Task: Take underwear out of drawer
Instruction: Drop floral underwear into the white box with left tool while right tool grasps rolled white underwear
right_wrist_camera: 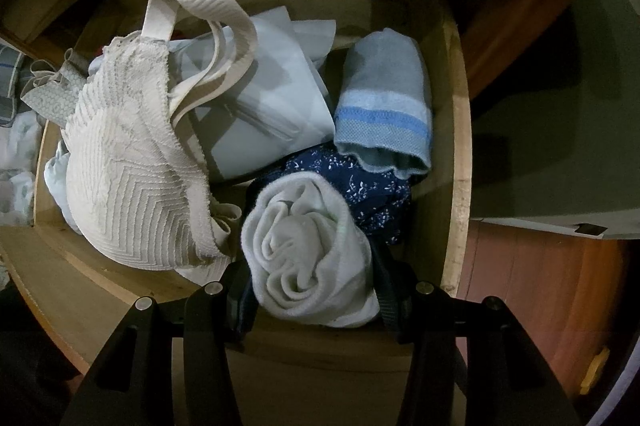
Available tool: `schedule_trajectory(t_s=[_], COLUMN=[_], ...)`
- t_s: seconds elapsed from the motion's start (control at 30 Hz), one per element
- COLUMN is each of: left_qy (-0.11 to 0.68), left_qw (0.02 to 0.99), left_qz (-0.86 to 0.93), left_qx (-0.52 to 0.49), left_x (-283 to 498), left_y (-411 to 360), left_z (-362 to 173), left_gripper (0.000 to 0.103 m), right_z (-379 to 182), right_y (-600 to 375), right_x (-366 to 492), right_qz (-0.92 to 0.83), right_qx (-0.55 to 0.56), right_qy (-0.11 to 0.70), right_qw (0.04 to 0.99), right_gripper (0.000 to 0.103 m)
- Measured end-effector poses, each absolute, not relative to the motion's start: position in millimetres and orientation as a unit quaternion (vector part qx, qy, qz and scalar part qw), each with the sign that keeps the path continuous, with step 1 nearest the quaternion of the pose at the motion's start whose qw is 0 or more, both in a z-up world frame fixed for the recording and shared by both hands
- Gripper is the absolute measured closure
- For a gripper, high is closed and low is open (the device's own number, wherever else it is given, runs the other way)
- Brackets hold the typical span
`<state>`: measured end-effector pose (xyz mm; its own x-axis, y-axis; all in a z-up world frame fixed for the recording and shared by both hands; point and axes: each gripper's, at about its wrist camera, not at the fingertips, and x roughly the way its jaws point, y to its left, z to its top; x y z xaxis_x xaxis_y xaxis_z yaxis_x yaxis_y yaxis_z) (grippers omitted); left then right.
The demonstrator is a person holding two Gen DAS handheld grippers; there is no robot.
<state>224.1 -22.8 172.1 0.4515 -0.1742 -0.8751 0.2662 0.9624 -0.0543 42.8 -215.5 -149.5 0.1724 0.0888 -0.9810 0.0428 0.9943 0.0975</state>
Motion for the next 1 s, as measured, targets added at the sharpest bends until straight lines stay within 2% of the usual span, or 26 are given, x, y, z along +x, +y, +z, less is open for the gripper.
schedule_trajectory(t_s=[0.47,0.77,0.93,1.0], left_qy=[0.554,0.538,0.536,0.531], left_qw=[0.83,0.84,0.841,0.844], left_qz=[-0.067,-0.072,-0.08,-0.077], left_qx=[-0.01,0.012,0.012,0.015], left_x=[197,195,199,200], left_y=[-21,-28,-27,-27], left_z=[169,170,171,173], left_gripper=[0.08,0.078,0.073,0.064], right_z=[-149,-149,-149,-149], right_y=[-214,-213,-213,-213], right_x=[44,44,44,44], right_qz=[0.015,0.015,0.014,0.014], right_qx=[0.047,0.049,0.05,0.049], right_qy=[0.644,0.644,0.644,0.644], right_qw=[0.763,0.763,0.763,0.763], right_gripper=[0.056,0.056,0.056,0.056])
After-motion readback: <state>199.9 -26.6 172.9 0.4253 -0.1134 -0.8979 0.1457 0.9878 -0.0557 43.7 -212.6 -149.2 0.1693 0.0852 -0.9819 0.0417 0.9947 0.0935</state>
